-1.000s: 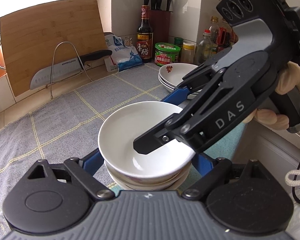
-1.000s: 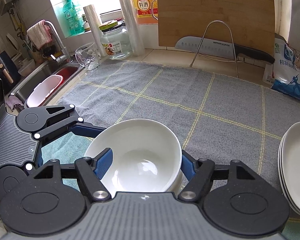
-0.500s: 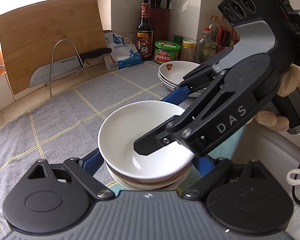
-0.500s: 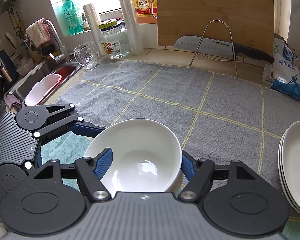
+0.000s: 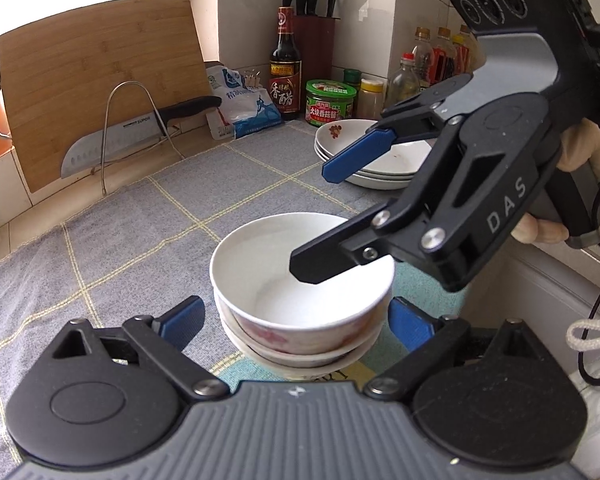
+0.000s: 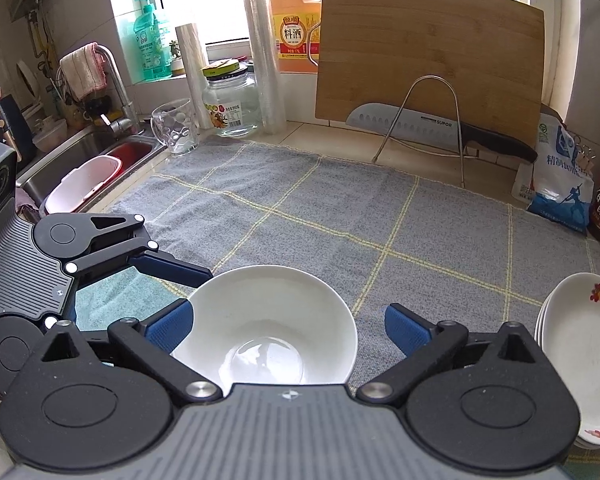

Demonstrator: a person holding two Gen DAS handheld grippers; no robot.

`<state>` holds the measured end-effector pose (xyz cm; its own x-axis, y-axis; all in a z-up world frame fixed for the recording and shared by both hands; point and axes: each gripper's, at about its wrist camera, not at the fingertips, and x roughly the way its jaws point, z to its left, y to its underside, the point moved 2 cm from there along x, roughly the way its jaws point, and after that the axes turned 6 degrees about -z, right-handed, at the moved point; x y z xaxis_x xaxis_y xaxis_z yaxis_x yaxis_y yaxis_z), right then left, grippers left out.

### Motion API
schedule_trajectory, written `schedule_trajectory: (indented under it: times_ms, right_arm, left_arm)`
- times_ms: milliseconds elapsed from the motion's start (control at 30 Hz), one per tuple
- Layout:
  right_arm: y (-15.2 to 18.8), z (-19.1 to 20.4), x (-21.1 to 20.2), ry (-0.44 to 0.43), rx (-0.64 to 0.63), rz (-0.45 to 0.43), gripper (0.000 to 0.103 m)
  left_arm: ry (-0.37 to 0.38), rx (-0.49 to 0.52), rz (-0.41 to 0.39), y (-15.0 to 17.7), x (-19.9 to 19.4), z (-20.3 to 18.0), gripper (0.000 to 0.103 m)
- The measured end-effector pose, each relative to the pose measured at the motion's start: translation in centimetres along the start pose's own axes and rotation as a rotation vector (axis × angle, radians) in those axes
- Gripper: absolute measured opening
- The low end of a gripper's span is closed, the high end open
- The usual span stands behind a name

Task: Organize plates and bowls
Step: 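Open the right tool and pull it back from the bowl stack, then grip the bowl stack from opposite sides with both tools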

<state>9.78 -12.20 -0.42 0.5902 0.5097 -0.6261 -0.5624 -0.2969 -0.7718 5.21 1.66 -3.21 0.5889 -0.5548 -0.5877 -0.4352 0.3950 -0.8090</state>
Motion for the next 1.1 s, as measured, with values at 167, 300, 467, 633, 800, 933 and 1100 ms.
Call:
schedule_trajectory:
  times_ms: [167, 300, 467, 633, 800, 933, 1100]
  right_arm:
    - [0.1, 0.1, -0.8, 0.038, -0.053, 0.003, 0.103]
    - [0.6, 0.2, -0.9, 0.050, -0.053, 0.017, 0.103]
    - [1.4, 0.5, -0.6, 0.053, -0.059, 0.045, 0.103]
    - [1.9, 1.3, 0.0, 0.063, -0.068, 0.064, 0.103]
    - [1.7, 1.3, -1.3, 0.073, -0.062, 0.045, 0.103]
    - [2.2, 1.1, -2.5, 0.081, -0.068, 0.053, 0.103]
    - [3.9, 1.3, -2.7, 0.052, -0.104, 0.108, 0.103]
  left_arm:
    - [-0.011, 0.035, 0.013, 0.2, -0.8, 0.5, 0.098]
    - [-0.020, 0.042, 0.026, 0.6, -1.0, 1.0, 0.098]
    - [-0.034, 0.066, 0.055, 1.4, -1.3, 1.6, 0.098]
    - [-0.048, 0.065, 0.059, 1.8, -1.8, 2.2, 0.098]
    - [-0.030, 0.074, 0.055, 2.0, -2.0, 3.2, 0.098]
    - [0.013, 0.101, 0.051, 2.0, -1.5, 3.6, 0.098]
    - [0.111, 0.133, 0.075, 2.0, -0.1, 3.1, 0.098]
